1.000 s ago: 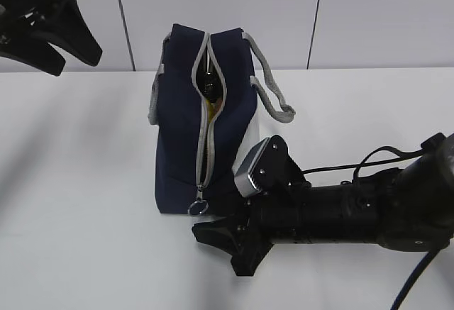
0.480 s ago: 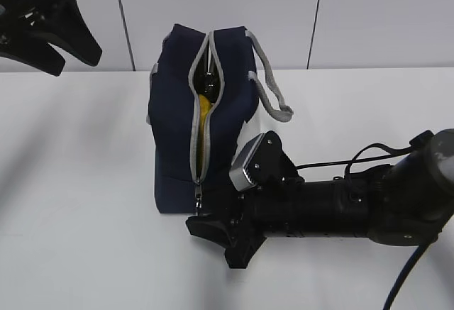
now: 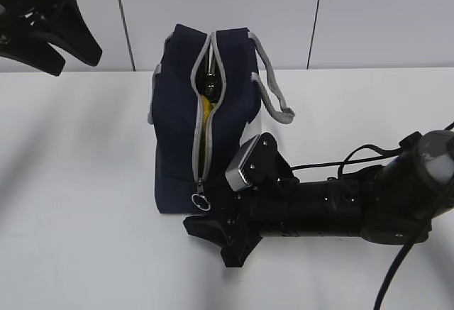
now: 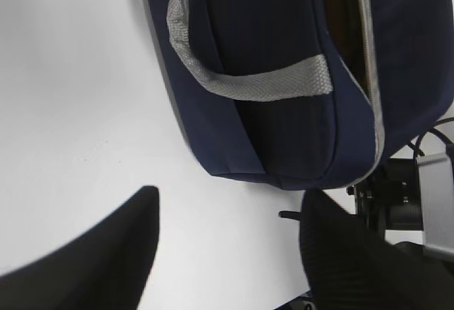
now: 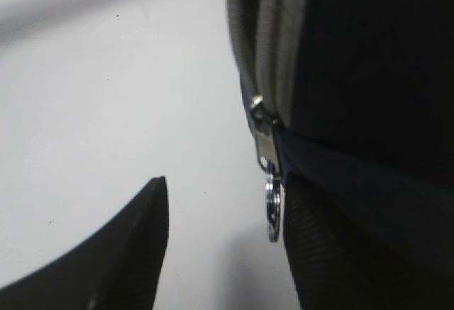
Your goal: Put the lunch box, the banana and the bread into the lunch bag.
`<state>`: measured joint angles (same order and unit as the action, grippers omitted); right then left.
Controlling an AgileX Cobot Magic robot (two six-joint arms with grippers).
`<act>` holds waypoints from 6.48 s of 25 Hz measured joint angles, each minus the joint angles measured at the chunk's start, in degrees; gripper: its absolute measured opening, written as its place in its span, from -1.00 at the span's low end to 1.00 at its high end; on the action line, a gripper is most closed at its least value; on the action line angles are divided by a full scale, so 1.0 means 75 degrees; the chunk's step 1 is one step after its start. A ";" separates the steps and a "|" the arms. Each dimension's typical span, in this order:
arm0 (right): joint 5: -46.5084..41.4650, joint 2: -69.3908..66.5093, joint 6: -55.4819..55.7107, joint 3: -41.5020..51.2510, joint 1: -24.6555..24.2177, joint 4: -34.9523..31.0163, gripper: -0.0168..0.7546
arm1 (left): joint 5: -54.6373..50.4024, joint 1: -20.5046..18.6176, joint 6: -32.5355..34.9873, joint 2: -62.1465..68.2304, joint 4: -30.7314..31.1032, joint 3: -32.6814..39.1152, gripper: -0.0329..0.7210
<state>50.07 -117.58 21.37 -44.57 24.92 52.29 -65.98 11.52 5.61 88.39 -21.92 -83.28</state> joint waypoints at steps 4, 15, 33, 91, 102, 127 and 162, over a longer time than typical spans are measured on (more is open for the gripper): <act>0.0000 0.0000 0.0000 0.0000 0.0000 -0.0145 -0.10 | 0.0000 0.0000 0.0000 0.0000 0.0000 0.0000 0.24; -0.0044 0.0000 0.0000 0.0000 0.0000 -0.0659 -0.50 | 0.0000 0.0000 0.0000 0.0000 0.0000 0.0000 0.24; -0.0332 0.0046 0.0000 0.0000 0.0000 -0.0269 -0.96 | 0.0000 0.0000 0.0000 0.0000 0.0007 0.0000 0.24; -0.1186 0.2643 0.0595 0.0316 0.0000 0.0952 -1.00 | -0.0010 0.0000 0.0144 0.0000 0.0053 0.0000 0.24; -0.1277 0.2756 0.1280 -0.0121 0.0000 0.1321 -1.00 | -0.0031 0.0000 0.0280 0.0000 0.0045 0.0000 0.24; -0.1803 0.2756 0.3101 -0.1396 -0.0042 0.2713 -1.00 | 0.0978 0.0000 0.0814 0.0000 -0.0106 0.1117 0.24; -0.2895 0.2756 0.4017 -0.2862 -0.0042 0.2752 -1.00 | 0.1039 0.0000 0.1749 0.0076 -0.1019 0.1117 0.24</act>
<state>28.36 -96.90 51.49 -66.03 24.61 72.93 -58.19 11.52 18.73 88.96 -29.56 -74.90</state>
